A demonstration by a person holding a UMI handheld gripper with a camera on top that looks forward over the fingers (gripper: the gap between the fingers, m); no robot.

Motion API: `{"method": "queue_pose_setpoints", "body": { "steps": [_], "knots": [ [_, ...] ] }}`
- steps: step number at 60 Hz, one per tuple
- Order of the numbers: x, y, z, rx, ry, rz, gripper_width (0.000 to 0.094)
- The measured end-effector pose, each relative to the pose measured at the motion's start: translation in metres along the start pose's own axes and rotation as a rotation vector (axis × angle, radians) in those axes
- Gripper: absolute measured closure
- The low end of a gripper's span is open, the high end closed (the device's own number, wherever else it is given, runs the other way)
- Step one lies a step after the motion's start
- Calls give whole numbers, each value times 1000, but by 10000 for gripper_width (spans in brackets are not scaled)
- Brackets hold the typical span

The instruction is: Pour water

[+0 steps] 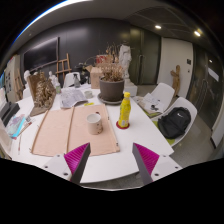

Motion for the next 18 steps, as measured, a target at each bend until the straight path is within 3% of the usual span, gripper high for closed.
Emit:
{"method": "queue_pose_setpoints", "body": {
  "steps": [18],
  "knots": [
    [-33, 1, -7, -42, -15, 26, 74]
  ]
}}
Point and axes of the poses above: the point between the fingertips, and its own axes, seen from behind it with the camera up: z to the right, y up, x forward, the way the camera looks, the point moved 6 cm from there along -x, backward, against the way the camera looks, and after that the axes turned 8 degrees about z, right-handed, at the moved point
